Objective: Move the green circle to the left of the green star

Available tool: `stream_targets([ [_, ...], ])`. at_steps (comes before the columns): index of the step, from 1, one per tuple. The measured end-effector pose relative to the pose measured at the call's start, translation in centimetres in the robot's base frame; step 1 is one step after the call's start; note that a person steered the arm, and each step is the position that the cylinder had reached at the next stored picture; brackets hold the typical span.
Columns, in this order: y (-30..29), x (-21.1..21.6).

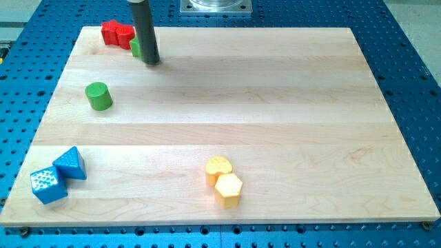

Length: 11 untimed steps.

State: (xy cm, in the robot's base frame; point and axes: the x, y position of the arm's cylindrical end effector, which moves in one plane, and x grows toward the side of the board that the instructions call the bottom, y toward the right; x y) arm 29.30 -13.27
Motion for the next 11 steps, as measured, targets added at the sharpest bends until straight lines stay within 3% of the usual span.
stream_targets([
  [2,-3.5,12.2],
  [3,-5.7,15.1],
  [4,-7.6,13.4],
  [6,-5.3,4.4],
  [7,-5.4,2.5],
  [10,-17.0,1.8],
  [11,-17.2,1.9],
])
